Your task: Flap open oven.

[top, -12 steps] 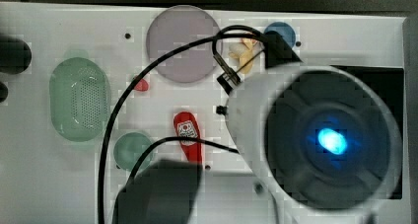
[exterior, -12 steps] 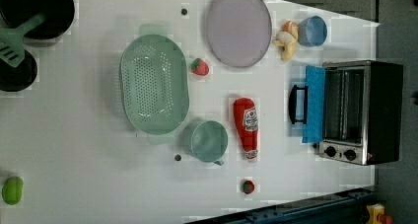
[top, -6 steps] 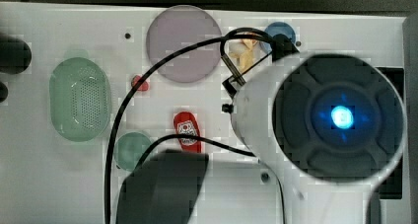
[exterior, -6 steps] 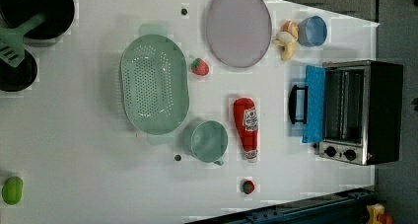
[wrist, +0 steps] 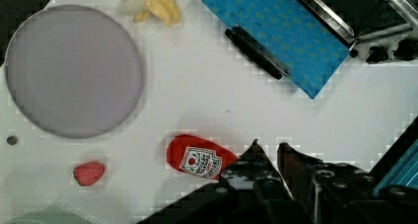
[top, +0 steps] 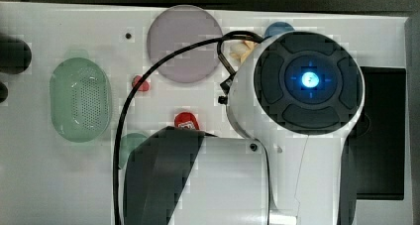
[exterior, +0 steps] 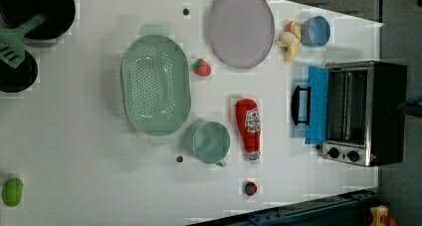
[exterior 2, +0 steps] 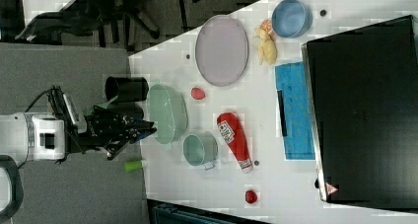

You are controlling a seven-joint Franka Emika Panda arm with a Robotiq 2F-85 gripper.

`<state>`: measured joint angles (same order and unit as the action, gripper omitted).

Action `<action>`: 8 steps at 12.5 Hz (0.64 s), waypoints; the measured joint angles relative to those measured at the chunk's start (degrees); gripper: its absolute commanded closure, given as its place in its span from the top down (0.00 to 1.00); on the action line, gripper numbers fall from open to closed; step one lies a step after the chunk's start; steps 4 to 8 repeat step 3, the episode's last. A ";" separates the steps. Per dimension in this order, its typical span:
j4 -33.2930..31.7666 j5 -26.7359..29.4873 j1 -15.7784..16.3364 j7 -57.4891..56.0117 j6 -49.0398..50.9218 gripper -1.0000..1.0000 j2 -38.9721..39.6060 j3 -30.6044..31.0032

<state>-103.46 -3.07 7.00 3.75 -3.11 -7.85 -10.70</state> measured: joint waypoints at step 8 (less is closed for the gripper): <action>0.34 0.55 0.33 0.01 0.08 0.18 0.21 0.07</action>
